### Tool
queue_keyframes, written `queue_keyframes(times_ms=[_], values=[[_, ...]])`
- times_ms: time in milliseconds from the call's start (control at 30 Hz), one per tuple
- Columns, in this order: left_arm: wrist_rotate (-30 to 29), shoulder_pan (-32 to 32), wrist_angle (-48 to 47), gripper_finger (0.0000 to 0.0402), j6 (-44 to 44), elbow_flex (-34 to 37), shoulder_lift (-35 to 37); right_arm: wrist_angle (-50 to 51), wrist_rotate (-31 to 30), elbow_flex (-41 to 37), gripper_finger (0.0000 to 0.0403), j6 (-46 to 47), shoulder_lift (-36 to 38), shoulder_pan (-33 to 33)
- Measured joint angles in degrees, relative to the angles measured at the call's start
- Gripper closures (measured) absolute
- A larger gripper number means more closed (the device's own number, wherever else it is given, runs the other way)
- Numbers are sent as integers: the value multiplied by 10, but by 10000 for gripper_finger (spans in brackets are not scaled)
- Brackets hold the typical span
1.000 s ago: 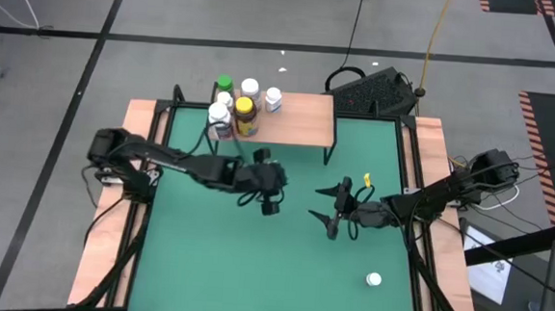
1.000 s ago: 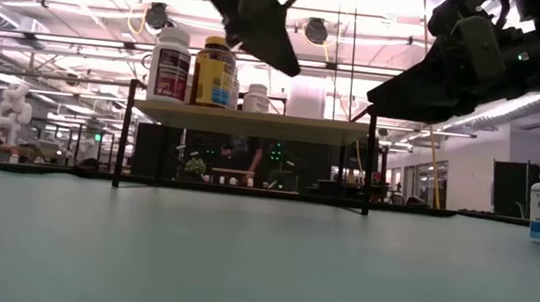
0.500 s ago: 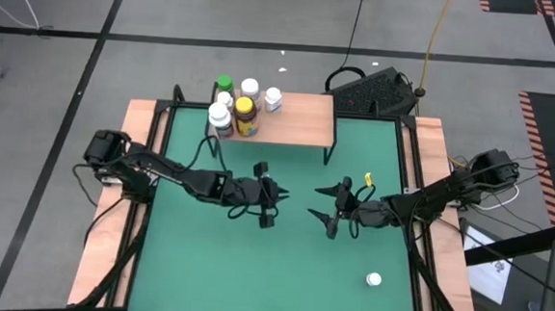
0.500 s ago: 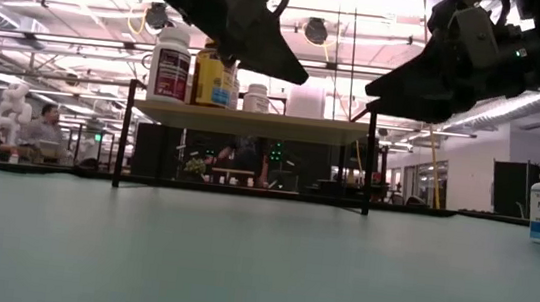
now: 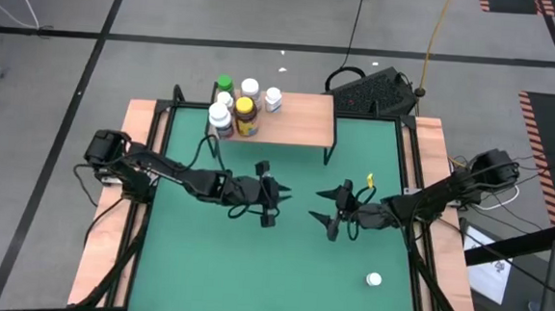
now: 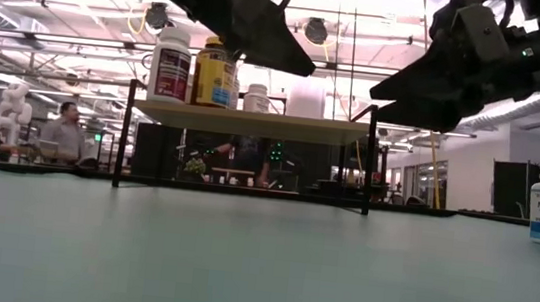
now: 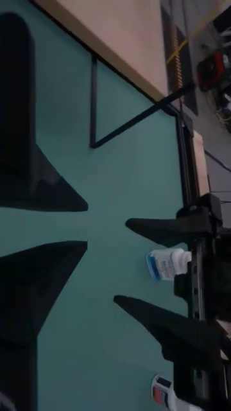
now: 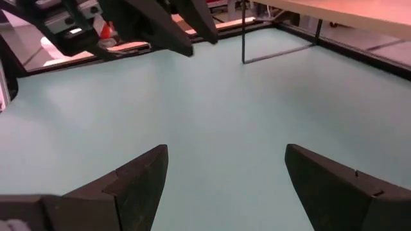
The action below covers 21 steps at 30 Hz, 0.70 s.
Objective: Pick and place medicine bottles onto shelf by color
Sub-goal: Put the top white supplement bottle on the shelf
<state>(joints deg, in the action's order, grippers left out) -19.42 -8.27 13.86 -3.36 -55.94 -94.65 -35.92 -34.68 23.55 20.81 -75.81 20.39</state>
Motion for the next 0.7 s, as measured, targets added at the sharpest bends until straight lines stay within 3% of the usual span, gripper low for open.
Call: queue_keyframes(times_ms=[100, 333, 500, 600, 700], values=[[0, 1, 1, 283, -15, 0, 0, 71, 2, 6, 94, 32, 30, 0], [0, 22, 4, 216, -22, 0, 0, 450, 5, 86, 94, 202, 152, 21], [0, 38, 29, 192, -21, 0, 0, 606, 6, 159, 107, 296, 186, 67], [25, 50, 44, 192, -24, 0, 0, 651, 57, 183, 123, 348, 188, 95], [71, 62, 60, 198, -26, 0, 0, 665, 198, 183, 138, 392, 187, 115]])
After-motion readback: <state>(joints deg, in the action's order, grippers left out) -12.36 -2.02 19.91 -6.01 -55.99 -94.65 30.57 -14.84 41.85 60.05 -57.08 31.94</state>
